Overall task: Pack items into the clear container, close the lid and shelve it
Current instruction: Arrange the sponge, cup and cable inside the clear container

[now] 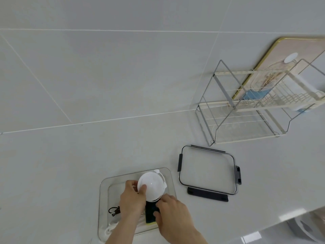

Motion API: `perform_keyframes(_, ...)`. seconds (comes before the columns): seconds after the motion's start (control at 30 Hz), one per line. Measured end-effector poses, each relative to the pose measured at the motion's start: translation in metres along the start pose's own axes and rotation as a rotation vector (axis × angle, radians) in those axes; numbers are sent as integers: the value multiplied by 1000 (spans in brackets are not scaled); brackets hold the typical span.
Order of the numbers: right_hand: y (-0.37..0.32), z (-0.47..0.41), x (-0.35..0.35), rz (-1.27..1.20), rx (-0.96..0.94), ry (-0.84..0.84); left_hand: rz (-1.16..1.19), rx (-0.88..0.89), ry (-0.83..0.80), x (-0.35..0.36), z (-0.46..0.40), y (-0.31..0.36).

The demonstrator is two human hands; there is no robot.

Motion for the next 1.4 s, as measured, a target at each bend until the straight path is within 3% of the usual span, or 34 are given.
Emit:
perform_keyframes(0.2, 6, 7, 5, -29, -30, 53, -89, -20, -10, 17, -6, 3)
perform_keyframes(0.43, 6, 7, 10, -22, -87, 158, -203, 137, -47, 30, -12, 12)
perform_keyframes(0.6, 9, 6, 17, -9, -92, 142, 93, 39, -209, 27, -6, 9)
perform_keyframes(0.7, 9, 6, 19, 14, -76, 143, 120, -6, -282, 24, -6, 1)
perform_keyframes(0.9, 8, 6, 17, 68, -72, 178, 44, -46, -120, 26, -8, 3)
perform_keyframes(1.17, 7, 6, 16, 70, -79, 184, -278, 77, -64, 33, -8, 9)
perform_keyframes(1.3, 6, 8, 14, 51, -74, 184, -566, 157, -12, 29, -4, 8)
perform_keyframes(1.4, 4, 8, 13, 58, -77, 166, -555, 143, -36, 23, -6, 6)
Point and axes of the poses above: each hand's wrist, its own z-axis away from the middle knuckle, its own x-axis out of the palm, y = z × x, the point moved 2 cm from there along -z, towards the middle knuckle, and after that the axes turned 4 degrees about -y, right-handed, at the moved point
